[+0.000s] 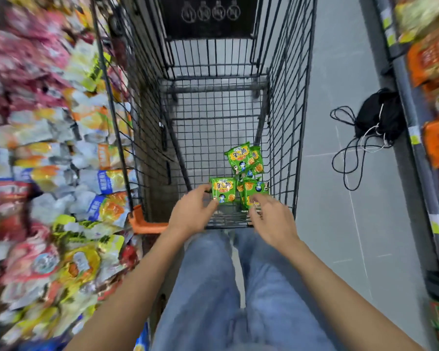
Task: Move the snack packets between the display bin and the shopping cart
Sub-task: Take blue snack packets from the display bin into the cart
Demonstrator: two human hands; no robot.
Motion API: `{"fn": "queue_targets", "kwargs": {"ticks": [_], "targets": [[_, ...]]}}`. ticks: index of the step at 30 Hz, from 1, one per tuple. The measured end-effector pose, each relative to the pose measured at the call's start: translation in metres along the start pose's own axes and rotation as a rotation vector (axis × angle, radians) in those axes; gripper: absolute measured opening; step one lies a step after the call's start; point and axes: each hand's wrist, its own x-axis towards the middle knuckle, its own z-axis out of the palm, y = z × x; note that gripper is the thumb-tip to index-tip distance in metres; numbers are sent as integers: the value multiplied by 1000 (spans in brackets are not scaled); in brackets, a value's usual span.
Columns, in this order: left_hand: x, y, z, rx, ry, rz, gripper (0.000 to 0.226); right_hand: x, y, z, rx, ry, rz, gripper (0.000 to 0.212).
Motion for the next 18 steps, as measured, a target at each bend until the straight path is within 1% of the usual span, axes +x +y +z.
{"fn": "queue_targets", "kwargs": {"ticks": [4, 7, 10, 15, 18], "targets": [[-75, 6, -3, -75, 211, 57, 41, -16, -9, -34, 90, 84, -81, 32], [-122, 5, 14, -160, 327, -24, 39, -34, -8, -52, 140, 54, -201, 33], [-168, 6, 45, -304, 456, -185, 36, -52, 3, -61, 106, -102, -340, 33], [-248, 16, 118, -729, 668, -502, 32, -84, 20, -53, 0, -385, -512, 28], [-292, 22, 164, -931, 813, -668, 29, -102, 9, -35, -89, -552, -616, 29]]}}
